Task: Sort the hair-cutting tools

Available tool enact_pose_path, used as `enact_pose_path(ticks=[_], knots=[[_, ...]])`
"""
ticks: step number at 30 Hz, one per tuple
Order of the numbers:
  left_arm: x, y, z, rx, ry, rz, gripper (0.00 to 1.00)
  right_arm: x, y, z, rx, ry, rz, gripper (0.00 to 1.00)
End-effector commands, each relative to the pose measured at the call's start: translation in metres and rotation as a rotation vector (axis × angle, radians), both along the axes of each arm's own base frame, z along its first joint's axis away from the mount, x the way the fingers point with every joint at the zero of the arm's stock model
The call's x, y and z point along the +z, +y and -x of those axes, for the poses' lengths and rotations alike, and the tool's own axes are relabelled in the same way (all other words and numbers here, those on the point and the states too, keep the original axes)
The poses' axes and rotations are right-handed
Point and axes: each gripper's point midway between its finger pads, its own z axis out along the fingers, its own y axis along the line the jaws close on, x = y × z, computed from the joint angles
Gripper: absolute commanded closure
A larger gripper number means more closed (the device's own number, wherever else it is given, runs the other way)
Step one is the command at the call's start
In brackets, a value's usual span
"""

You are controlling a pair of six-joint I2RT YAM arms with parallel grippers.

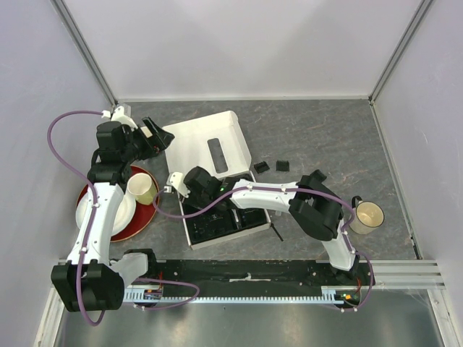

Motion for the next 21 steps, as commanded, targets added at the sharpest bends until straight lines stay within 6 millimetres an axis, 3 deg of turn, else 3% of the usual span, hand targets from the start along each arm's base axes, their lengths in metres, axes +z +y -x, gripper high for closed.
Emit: enact_pose_path(ticks=[1,11,12,14,15,16,17,18,19,20,21], knots=[[0.007,-0.002,-0.001,0.001,-0.022,0.018,0.08,0.032,0.005,-0.007,-0.050,-0.024,-0.057,0.57],[0.010,0.000,0.001,-0.005,-0.036,0.001,0.08,0.084,-0.008,-0.014,-0.185,-0.061,-0.162,0.47],[0.011,-0.001,0.001,-0.009,-0.041,-0.004,0.08,0.102,-0.018,-0.022,-0.257,-0.098,-0.187,0.46],[0.013,-0.001,0.002,-0.016,-0.049,-0.009,0.07,0.110,-0.034,-0.022,-0.356,-0.088,-0.215,0.42],[0.015,-0.002,0.003,-0.022,-0.054,-0.008,0.07,0.132,-0.049,-0.027,-0.432,-0.120,-0.254,0.40],[0.016,-0.002,0.003,-0.024,-0.058,-0.009,0.07,0.136,-0.059,-0.027,-0.478,-0.113,-0.272,0.38],[0.016,-0.004,0.003,-0.034,-0.058,-0.005,0.07,0.127,-0.076,-0.024,-0.546,-0.079,-0.267,0.36],[0.017,-0.004,0.003,-0.037,-0.063,-0.004,0.07,0.143,-0.092,-0.025,-0.610,-0.084,-0.308,0.35],[0.017,-0.005,0.003,-0.043,-0.063,-0.003,0.07,0.144,-0.105,-0.025,-0.661,-0.075,-0.320,0.34],[0.018,-0.008,0.004,-0.057,-0.066,0.001,0.07,0.130,-0.127,-0.024,-0.760,-0.030,-0.307,0.33],[0.018,-0.009,0.004,-0.066,-0.067,0.002,0.07,0.139,-0.142,-0.023,-0.808,-0.022,-0.335,0.33]])
